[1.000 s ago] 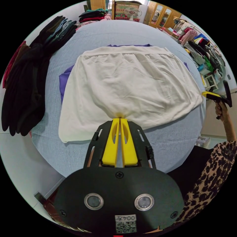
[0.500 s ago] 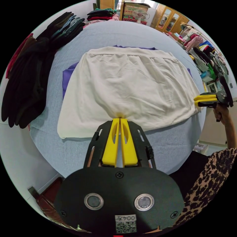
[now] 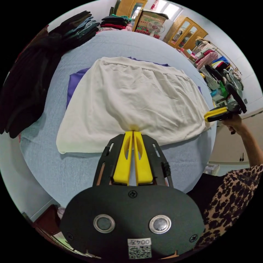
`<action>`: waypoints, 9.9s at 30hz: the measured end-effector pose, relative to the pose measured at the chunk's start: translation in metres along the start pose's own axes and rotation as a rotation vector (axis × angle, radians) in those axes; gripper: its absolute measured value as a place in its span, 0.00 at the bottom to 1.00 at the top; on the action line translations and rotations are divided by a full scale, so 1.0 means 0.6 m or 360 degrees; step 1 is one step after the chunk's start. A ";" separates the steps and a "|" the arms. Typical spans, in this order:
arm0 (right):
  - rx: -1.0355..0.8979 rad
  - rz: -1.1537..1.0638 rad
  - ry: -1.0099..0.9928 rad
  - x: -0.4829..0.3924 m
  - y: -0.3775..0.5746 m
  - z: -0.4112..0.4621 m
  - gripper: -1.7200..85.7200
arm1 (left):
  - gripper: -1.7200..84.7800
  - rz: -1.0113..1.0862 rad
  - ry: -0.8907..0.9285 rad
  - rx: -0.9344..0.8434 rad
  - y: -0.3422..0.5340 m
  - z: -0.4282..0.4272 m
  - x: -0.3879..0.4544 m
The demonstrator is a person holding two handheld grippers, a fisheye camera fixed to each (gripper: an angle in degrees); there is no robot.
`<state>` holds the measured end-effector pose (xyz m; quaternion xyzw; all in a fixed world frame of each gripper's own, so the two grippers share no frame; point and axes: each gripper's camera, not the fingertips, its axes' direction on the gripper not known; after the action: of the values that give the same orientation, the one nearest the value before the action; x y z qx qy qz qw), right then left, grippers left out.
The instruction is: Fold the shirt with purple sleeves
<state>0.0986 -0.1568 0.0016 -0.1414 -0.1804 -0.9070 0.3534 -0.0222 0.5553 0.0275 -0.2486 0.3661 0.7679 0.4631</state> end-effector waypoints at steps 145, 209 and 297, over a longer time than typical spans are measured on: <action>0.0818 0.0029 -0.0481 -0.160 0.047 0.094 0.15 | 0.10 -0.0997 0.1610 0.0464 0.210 -0.088 -0.747; 0.0846 0.0421 -0.1010 0.184 0.066 0.229 0.14 | 0.04 -0.0428 0.0315 0.0474 -0.157 0.059 -0.195; 0.0070 -0.0299 0.0301 -0.070 -0.228 0.700 0.10 | 0.10 -0.0171 0.0535 0.0190 -0.126 -0.036 -0.418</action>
<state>0.0879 0.1411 0.3301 -0.0300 -0.1786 -0.9411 0.2854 0.1587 0.4284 0.1702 -0.3647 0.4694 0.6667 0.4496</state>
